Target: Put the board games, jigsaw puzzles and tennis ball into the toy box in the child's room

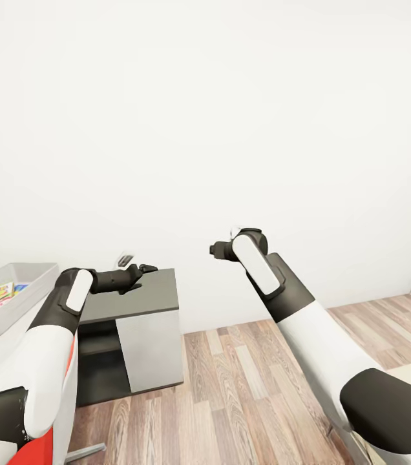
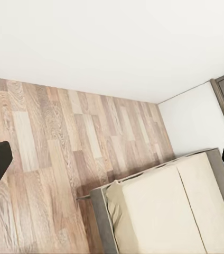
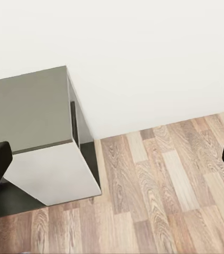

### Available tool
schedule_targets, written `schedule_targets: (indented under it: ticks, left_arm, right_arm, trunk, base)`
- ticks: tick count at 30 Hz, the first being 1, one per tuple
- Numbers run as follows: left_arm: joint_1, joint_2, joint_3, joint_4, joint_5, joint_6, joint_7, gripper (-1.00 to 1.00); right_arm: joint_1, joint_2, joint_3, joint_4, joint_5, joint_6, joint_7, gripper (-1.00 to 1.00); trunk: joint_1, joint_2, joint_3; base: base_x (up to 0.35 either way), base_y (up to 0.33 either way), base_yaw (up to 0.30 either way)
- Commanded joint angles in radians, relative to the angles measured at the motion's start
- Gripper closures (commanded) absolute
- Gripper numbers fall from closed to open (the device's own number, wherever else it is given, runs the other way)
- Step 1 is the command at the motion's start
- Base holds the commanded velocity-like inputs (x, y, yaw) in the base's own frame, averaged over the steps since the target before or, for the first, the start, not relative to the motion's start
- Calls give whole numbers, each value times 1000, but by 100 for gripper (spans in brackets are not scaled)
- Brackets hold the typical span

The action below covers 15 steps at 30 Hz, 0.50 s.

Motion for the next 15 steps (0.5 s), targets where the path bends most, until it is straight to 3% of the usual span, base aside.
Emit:
schedule_targets:
  ticks: [1, 9, 15]
  left_arm:
    - [-1, 0, 2, 0, -9, 4, -11, -100]
    - [-1, -1, 1, 0, -9, 4, -9, -100]
    - [-1, -1, 1, 0, -9, 4, -7, -100]
  right_arm:
    - [-1, -1, 1, 1, -10, -4, -10, -100]
    - [-1, -3, 1, 10, -11, -11, -9, -100]
    - [-1, -4, 1, 11, -11, -12, -9, -100]
  trunk:
    - [0, -1, -1]
    - [0, -1, -1]
    - [0, -1, -1]
  base:
    - [0, 0, -79]
    - [-6, 0, -208]
    - [-184, -15, -273]
